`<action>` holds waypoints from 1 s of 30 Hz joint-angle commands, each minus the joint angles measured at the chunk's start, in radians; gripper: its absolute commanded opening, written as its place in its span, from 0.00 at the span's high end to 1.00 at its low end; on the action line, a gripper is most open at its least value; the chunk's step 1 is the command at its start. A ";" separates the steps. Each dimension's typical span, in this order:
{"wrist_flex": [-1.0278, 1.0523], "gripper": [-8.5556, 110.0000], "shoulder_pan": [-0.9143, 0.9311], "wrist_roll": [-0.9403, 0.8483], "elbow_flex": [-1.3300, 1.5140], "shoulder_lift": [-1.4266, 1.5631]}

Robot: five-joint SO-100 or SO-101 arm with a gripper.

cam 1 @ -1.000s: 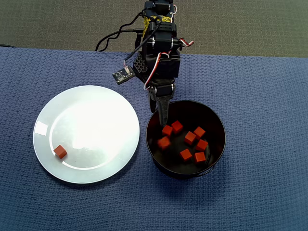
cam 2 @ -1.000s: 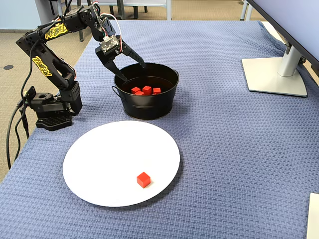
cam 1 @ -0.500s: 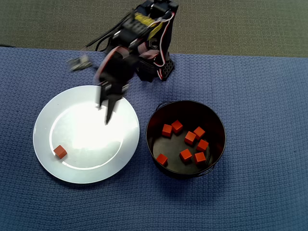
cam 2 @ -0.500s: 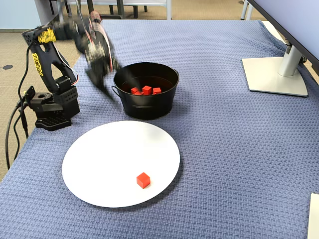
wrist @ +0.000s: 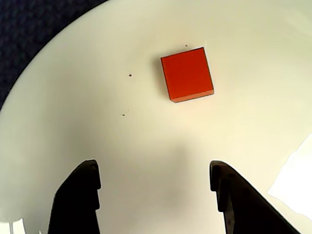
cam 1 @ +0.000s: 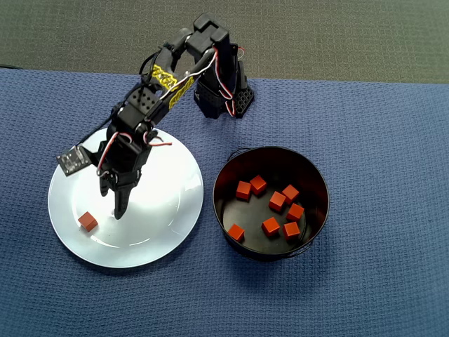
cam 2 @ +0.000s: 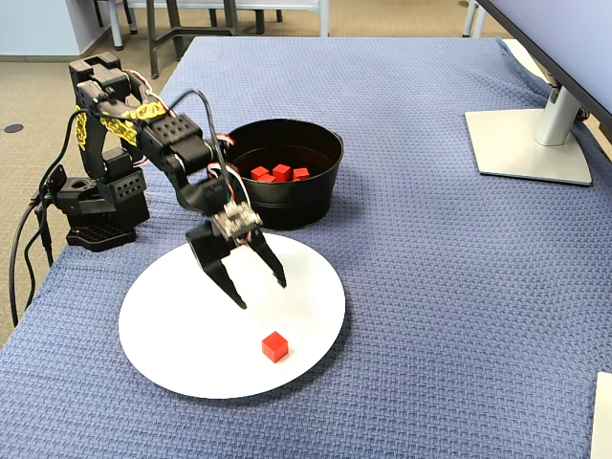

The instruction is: Pick up the red cubes from the white plate and place them in the black recipient

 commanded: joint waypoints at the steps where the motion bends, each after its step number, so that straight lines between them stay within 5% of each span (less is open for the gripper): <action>1: -0.069 0.75 -0.008 -0.020 -0.072 -0.026; 30: -0.255 0.75 0.060 -0.183 -0.138 -0.238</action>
